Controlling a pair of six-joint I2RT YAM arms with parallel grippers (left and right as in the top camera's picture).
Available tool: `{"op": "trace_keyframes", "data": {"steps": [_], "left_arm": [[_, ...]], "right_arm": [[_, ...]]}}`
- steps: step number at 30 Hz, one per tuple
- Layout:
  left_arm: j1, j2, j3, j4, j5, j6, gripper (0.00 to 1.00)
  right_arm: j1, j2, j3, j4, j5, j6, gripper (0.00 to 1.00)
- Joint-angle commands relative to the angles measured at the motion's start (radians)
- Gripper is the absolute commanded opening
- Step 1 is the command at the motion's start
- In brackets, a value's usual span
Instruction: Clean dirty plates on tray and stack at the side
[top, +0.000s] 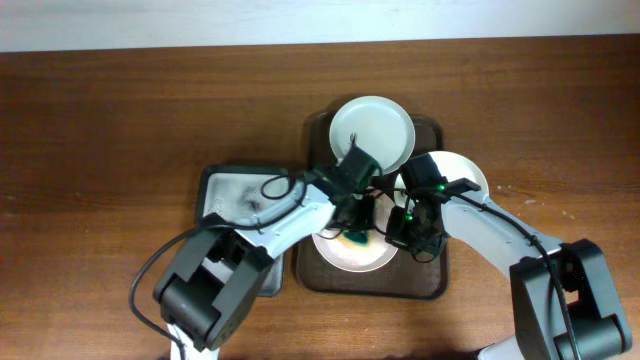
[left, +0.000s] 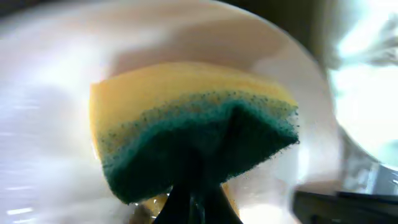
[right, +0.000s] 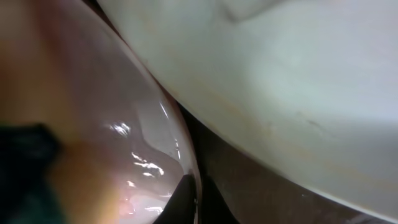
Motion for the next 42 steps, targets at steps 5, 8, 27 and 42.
{"op": "trace_keyframes", "data": {"steps": [5, 8, 27, 42], "left_arm": [[-0.009, 0.065, -0.025, -0.114, 0.021, 0.007, 0.00], [0.068, 0.065, 0.013, -0.341, -0.338, 0.009, 0.00], [0.449, -0.528, -0.301, -0.315, -0.255, 0.282, 0.00], [0.557, -0.832, -0.359, -0.359, -0.153, 0.321, 1.00]], "right_arm": [[0.003, 0.033, -0.019, -0.001, 0.073, 0.006, 0.04], [0.003, 0.033, -0.019, -0.002, 0.073, 0.006, 0.04], [0.006, -0.116, -0.015, -0.024, 0.047, -0.290, 0.04], [0.602, -0.519, 0.129, -0.233, 1.227, -0.232, 0.04]]}}
